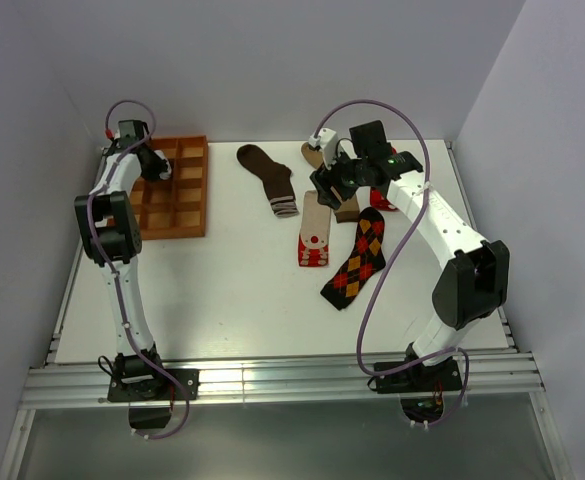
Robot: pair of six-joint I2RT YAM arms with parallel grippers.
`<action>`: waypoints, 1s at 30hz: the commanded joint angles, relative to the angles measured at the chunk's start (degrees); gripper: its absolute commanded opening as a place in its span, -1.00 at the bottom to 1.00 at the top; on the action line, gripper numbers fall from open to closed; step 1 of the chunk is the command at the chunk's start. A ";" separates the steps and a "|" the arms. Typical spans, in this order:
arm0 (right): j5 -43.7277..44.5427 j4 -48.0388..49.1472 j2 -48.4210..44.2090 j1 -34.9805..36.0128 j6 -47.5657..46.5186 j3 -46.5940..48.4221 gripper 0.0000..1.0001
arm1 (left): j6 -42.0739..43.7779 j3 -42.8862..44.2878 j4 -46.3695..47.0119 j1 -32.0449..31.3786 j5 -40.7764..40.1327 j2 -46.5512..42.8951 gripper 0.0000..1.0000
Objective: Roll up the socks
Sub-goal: Place the sock in the storage box.
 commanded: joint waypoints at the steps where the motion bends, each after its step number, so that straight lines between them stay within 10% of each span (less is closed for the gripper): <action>1: -0.73 0.01 0.12 -0.30 0.21 -0.04 0.43 | 1.59 -1.66 -9.39 1.26 -9.00 4.84 -0.85; 17: -0.64 -1.31 1.17 -0.30 -0.93 0.31 0.43 | 4.41 -0.35 -10.18 -0.41 -12.25 2.55 -0.03; 30: -0.82 -1.31 2.58 -0.30 -1.29 1.10 0.43 | 9.23 1.15 -9.57 -2.52 -15.60 -0.53 0.19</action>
